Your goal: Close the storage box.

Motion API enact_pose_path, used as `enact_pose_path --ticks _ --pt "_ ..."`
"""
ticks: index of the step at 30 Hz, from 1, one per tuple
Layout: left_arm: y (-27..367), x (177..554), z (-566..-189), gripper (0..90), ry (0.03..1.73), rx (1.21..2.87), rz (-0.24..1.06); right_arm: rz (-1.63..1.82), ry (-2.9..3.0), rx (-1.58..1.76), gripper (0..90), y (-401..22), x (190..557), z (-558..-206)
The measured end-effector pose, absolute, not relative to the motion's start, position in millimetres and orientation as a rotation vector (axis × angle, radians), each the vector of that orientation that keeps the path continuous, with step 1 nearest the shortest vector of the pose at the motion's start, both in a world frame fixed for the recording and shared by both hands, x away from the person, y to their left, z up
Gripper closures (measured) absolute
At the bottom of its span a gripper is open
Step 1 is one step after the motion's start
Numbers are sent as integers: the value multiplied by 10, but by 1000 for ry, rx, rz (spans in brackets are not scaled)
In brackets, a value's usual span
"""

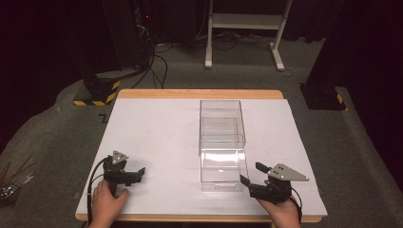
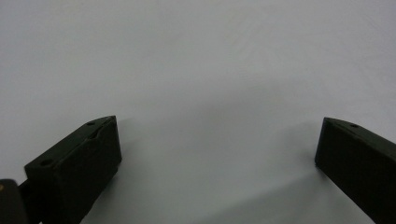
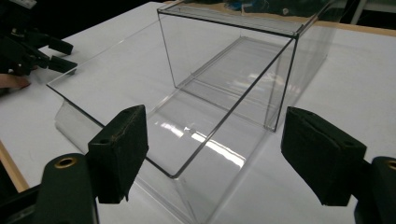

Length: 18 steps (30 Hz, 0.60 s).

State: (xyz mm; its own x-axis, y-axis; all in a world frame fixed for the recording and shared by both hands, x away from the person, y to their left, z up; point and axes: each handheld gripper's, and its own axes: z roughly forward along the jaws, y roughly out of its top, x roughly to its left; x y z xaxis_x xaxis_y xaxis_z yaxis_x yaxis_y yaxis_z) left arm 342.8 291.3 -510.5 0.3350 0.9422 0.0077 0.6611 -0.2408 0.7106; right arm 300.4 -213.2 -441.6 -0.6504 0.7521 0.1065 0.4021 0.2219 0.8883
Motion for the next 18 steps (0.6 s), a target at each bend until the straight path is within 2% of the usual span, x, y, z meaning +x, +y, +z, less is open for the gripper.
enact_pose_path --ticks 18 --pt "2913 3429 -5105 5 1401 1992 593 1396 2208 1053 229 -2111 2968 -4448"
